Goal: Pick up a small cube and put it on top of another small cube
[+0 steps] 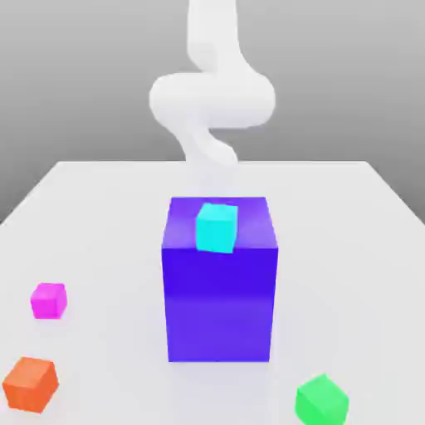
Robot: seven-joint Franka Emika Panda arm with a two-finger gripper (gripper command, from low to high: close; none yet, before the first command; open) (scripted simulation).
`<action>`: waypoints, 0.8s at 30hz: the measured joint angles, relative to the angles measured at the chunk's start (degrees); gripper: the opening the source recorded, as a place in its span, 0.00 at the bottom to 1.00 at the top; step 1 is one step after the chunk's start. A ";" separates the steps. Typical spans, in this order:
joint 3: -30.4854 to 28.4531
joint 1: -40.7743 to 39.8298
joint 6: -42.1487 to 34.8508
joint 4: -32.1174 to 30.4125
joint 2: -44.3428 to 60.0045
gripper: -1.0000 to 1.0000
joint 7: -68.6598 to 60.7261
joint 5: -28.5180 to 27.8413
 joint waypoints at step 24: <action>-11.98 -32.76 26.24 -21.58 44.25 0.50 32.38 2.33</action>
